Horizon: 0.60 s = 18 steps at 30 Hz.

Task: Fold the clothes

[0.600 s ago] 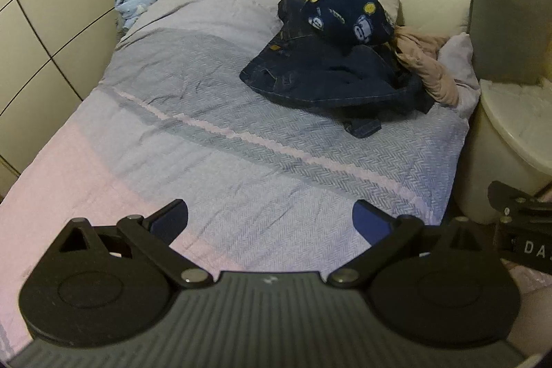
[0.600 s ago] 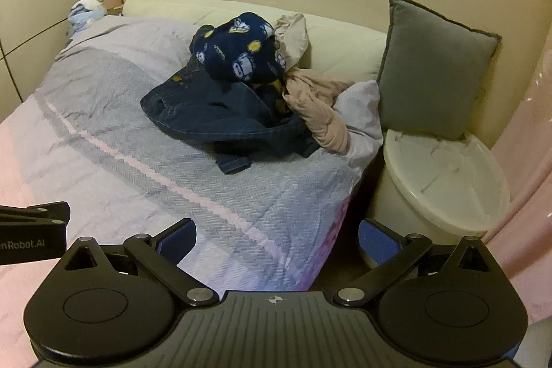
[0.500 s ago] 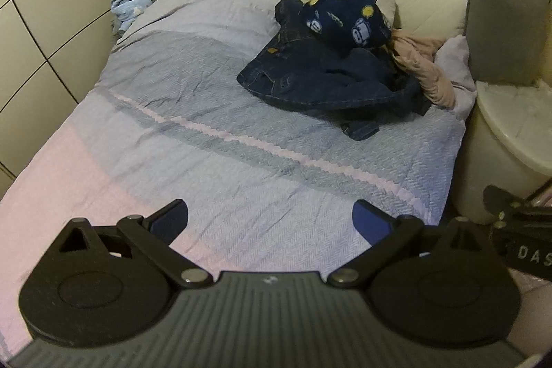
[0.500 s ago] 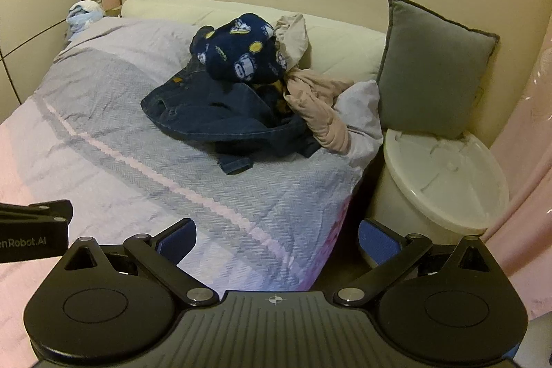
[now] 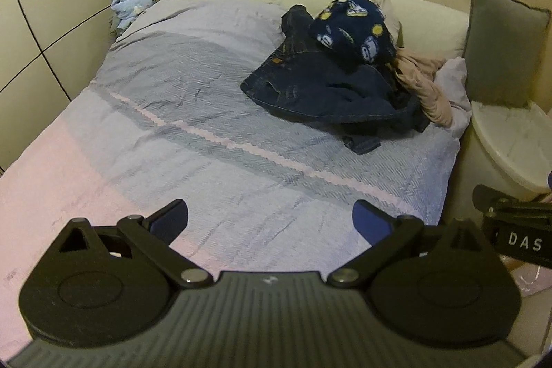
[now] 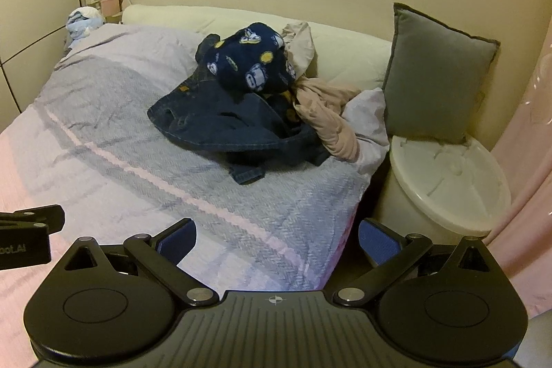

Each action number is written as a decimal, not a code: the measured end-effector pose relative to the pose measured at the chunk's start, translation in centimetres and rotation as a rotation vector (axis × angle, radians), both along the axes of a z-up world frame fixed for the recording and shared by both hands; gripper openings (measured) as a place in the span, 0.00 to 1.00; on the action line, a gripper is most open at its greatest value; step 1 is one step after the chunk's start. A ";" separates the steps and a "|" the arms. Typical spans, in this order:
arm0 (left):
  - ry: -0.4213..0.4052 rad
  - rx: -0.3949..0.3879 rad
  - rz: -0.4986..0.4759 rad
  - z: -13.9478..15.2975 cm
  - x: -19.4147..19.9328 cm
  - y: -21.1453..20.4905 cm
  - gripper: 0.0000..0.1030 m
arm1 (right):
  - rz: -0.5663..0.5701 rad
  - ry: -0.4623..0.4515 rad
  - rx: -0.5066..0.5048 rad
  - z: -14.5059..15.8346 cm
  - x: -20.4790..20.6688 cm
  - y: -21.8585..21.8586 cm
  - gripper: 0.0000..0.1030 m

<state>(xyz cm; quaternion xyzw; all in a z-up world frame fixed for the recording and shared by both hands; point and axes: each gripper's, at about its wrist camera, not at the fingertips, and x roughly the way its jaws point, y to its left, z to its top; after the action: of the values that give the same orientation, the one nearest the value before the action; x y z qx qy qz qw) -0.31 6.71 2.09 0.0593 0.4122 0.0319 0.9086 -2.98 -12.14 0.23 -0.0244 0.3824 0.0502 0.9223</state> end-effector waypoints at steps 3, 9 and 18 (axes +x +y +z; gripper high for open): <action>-0.015 -0.003 0.004 0.3 0.2 0.7 0.98 | -0.001 -0.009 0.004 0.3 0.1 0.6 1.00; -0.053 -0.007 -0.005 1.4 0.9 1.2 0.98 | -0.010 -0.041 0.013 2.0 0.9 1.5 1.00; -0.062 -0.014 -0.019 2.0 1.7 1.9 0.98 | -0.026 -0.054 0.022 2.7 1.6 2.1 1.00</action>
<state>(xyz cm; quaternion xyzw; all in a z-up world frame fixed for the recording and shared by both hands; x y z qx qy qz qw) 1.43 8.58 4.12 0.0561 0.3835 0.0222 0.9216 -1.33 -10.08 2.97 -0.0108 0.3571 0.0418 0.9331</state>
